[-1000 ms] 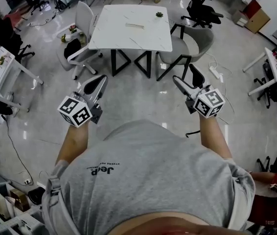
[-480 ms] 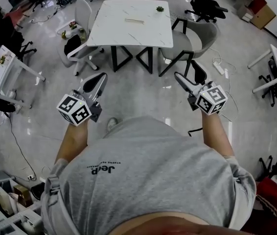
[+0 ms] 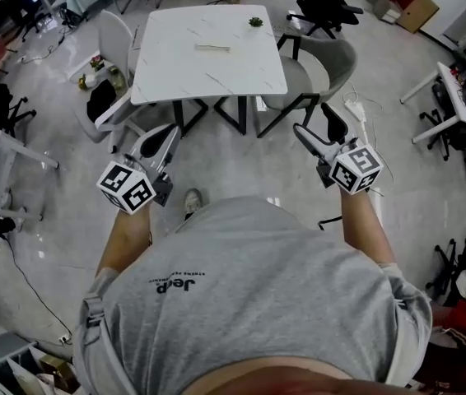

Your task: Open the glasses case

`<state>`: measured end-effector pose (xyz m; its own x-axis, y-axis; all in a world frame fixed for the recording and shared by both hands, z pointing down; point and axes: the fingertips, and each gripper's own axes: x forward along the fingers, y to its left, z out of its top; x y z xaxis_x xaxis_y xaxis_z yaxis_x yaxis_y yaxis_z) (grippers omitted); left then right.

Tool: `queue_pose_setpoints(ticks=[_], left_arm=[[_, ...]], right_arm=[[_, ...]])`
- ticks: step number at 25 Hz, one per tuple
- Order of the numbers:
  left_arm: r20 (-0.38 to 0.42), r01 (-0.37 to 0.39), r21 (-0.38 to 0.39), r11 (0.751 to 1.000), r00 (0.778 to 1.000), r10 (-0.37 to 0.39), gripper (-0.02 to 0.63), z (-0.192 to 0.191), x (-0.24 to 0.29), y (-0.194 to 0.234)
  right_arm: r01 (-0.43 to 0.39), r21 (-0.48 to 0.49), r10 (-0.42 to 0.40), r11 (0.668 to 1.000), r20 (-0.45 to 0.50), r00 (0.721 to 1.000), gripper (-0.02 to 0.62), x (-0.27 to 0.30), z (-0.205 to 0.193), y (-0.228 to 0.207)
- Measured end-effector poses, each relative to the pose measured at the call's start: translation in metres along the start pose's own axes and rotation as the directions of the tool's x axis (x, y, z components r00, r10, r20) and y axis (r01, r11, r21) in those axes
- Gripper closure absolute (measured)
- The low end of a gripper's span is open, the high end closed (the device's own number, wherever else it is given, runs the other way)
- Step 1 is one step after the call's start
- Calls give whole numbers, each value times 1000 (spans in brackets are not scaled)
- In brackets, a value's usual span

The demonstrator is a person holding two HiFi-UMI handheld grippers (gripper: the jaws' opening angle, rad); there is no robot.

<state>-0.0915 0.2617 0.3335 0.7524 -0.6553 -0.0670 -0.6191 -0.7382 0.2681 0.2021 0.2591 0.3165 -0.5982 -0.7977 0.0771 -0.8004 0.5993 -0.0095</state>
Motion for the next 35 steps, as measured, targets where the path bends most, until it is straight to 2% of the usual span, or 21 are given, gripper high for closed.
queue_pose_setpoints(ticks=[7,11,16,26,30,35], left_arm=[[-6,102,-3,995,995,-102,548,50,40,131],[-1,105,1,994,994,-105,548,77,47,204],[-5,105,-20,994,994,-105,548,87,58,264],[-30,81,-49,996,996,-82,548,94,95,332],[-49,61,-57,997,997,-64,548,81,125,341],[-73,7,-35,999,997,-9,548,69,176,346]], right_arm=[[97,8,-97,995,21,995,215,119,32,-8],[100,10,-100,995,15,995,215,190,38,-5],[107,20,-107,994,4,994,215,253,43,-17],[81,47,-79,996,-43,996,215,327,36,-54],[62,67,-60,996,-43,997,215,342,24,-88],[-1,106,4,994,-26,1000,216,366,5,-150]])
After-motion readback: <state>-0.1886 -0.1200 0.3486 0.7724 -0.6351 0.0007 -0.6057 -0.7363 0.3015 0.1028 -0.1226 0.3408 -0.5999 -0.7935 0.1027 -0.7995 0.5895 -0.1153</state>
